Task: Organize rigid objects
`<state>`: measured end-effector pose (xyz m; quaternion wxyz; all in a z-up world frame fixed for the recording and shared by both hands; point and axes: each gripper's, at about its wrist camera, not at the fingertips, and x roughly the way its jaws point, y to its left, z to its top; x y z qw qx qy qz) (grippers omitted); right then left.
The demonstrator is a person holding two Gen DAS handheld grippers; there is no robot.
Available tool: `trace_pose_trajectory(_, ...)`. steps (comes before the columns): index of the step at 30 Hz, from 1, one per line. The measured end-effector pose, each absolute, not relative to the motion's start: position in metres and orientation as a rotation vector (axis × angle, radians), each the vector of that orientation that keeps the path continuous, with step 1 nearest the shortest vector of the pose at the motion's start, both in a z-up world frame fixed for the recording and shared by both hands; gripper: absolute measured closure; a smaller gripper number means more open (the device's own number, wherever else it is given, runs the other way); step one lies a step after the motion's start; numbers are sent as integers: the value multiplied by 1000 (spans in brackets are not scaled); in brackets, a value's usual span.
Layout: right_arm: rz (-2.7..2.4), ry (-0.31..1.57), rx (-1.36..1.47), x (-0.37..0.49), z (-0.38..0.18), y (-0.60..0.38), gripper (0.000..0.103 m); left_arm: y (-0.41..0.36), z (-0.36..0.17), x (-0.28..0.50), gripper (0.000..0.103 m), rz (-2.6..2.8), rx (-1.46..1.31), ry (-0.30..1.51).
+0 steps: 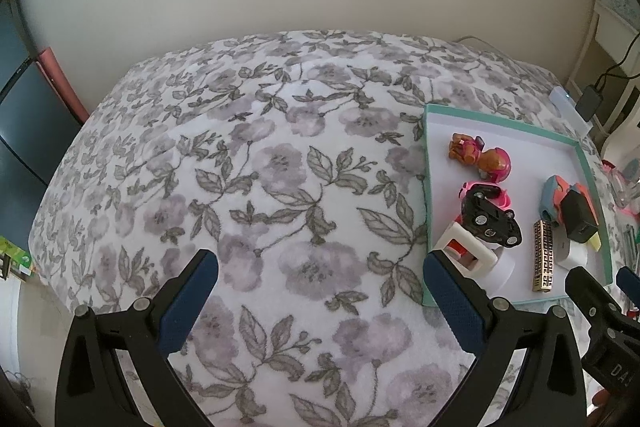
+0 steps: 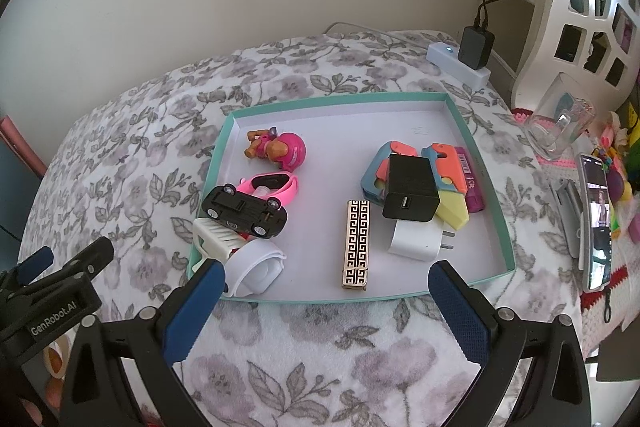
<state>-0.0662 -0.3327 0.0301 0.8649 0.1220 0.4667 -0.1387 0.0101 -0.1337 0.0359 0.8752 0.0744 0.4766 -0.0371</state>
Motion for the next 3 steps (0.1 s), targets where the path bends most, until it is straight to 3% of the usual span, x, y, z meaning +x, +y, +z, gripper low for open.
trace_pose_trajectory(3, -291, 978, 256, -66, 30, -332, 0, -134, 36, 10, 1, -77, 155, 996)
